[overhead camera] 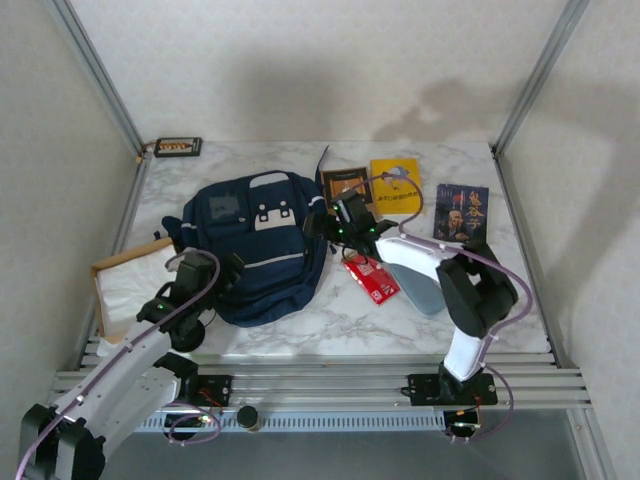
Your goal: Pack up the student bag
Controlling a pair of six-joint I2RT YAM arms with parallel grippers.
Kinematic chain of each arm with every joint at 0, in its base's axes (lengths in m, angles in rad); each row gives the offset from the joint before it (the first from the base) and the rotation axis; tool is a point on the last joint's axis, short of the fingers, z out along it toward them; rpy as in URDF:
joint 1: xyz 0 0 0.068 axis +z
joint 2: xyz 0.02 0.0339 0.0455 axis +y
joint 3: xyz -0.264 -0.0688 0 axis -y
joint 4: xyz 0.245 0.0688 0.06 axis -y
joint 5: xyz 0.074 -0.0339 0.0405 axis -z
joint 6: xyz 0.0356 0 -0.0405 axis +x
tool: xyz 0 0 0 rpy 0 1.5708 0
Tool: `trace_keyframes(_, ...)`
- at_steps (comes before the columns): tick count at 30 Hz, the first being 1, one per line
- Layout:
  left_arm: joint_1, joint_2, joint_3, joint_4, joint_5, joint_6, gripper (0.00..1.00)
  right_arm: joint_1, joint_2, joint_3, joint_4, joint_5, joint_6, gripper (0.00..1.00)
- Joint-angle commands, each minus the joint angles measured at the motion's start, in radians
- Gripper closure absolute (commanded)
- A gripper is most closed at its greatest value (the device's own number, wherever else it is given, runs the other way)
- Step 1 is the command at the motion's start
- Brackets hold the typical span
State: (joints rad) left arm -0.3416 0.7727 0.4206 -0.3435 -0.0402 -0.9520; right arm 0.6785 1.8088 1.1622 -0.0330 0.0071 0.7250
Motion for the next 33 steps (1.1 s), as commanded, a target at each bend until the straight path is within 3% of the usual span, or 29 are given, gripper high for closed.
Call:
trace_keyframes(1, -0.014, -0.011, -0.043, -0.035, -0.015, -0.081, 0.01, -0.009, 0.077, 0.087, -0.056, 0.054, -0.024, 0.13)
trace_keyframes(9, -0.01, 0.146, -0.079, 0.123, -0.031, -0.06, 0.01, -0.036, 0.227, 0.226, -0.082, 0.028, -0.07, 0.36)
trace_keyframes(12, -0.003, 0.248, -0.055, 0.195, -0.072, -0.025, 0.01, -0.036, 0.219, 0.221, -0.062, 0.021, -0.071, 0.56)
trace_keyframes(16, 0.054, 0.41, 0.01, 0.294, -0.083, 0.048, 0.04, -0.034, 0.171, 0.198, -0.034, -0.028, -0.075, 0.91)
trace_keyframes(18, 0.075, 0.472, 0.04, 0.386, -0.076, 0.094, 0.06, -0.034, 0.131, 0.171, -0.04, -0.029, -0.071, 0.98)
trace_keyframes(26, 0.152, 0.748, 0.298, 0.573, -0.002, 0.265, 0.09, -0.019, -0.056, -0.017, 0.011, -0.035, 0.091, 1.0)
trace_keyframes(30, 0.206, 0.819, 0.363, 0.631, 0.085, 0.299, 0.06, 0.038, -0.085, -0.061, 0.003, 0.056, 0.215, 1.0)
trace_keyframes(33, 0.234, 0.812, 0.396, 0.544, 0.101, 0.324, 0.01, 0.032, -0.083, -0.063, 0.003, 0.066, 0.248, 0.89)
